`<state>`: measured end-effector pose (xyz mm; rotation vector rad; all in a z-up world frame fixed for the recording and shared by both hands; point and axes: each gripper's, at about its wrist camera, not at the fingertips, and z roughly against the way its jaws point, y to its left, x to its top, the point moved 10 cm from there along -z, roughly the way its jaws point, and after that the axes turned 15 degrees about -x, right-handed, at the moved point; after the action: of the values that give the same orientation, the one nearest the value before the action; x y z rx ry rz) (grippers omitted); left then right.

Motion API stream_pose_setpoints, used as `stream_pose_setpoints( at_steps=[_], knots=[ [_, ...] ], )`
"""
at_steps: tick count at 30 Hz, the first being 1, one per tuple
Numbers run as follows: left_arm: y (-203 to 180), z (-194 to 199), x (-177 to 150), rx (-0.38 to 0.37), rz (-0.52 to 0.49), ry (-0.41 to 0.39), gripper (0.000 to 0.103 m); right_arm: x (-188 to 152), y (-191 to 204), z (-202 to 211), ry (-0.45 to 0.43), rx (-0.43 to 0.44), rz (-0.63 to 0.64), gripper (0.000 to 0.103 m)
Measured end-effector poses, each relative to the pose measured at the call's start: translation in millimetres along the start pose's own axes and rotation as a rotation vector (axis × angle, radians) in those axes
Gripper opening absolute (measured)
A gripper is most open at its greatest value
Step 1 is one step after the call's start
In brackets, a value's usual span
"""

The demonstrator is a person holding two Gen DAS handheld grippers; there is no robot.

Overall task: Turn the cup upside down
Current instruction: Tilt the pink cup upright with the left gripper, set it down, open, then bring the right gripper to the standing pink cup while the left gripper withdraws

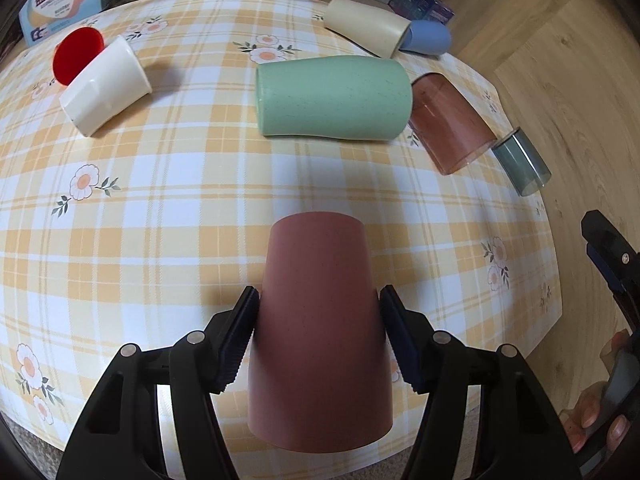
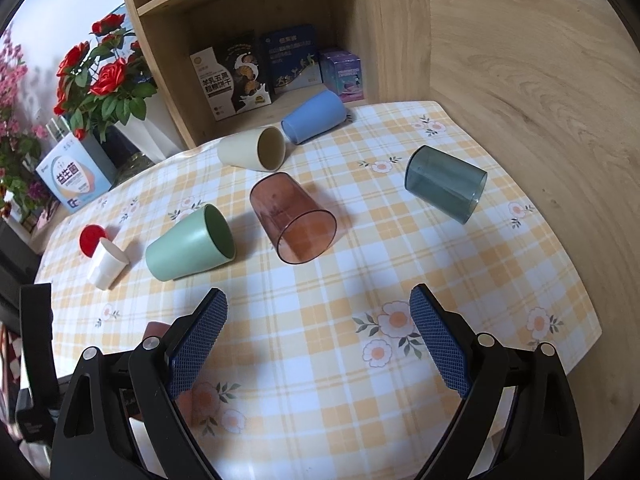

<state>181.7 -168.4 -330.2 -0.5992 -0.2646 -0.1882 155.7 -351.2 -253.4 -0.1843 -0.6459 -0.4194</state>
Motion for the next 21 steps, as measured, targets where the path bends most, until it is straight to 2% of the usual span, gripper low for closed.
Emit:
stream_pose_setpoints(
  at_steps=[3, 5, 8, 17, 21],
  knots=[
    [-1.0, 3.7, 1.2, 0.021, -0.037, -0.013, 0.068, -0.4, -2.1, -0.5, 0.009, -0.002, -0.008, 0.090],
    [-3.7, 6.7, 1.5, 0.036, -0.073, -0.019, 0.079, -0.7, -1.1, 0.3, 0.015, 0.004, -0.009, 0.090],
    [-9.3, 12.0, 2.2, 0.030, -0.103, -0.031, 0.086, -1.2, 2.8, 2.5, 0.023, 0.017, -0.008, 0.090],
    [-11.3, 36.8, 5.7, 0.032, -0.152, -0.063, 0.097, -2.3, 19.4, 16.2, 0.034, 0.074, 0.008, 0.090],
    [-8.1, 56.2, 11.1, 0.031, -0.179, -0.088, 0.097, -2.8, 30.5, 23.9, 0.035, 0.122, 0.011, 0.090]
  ],
)
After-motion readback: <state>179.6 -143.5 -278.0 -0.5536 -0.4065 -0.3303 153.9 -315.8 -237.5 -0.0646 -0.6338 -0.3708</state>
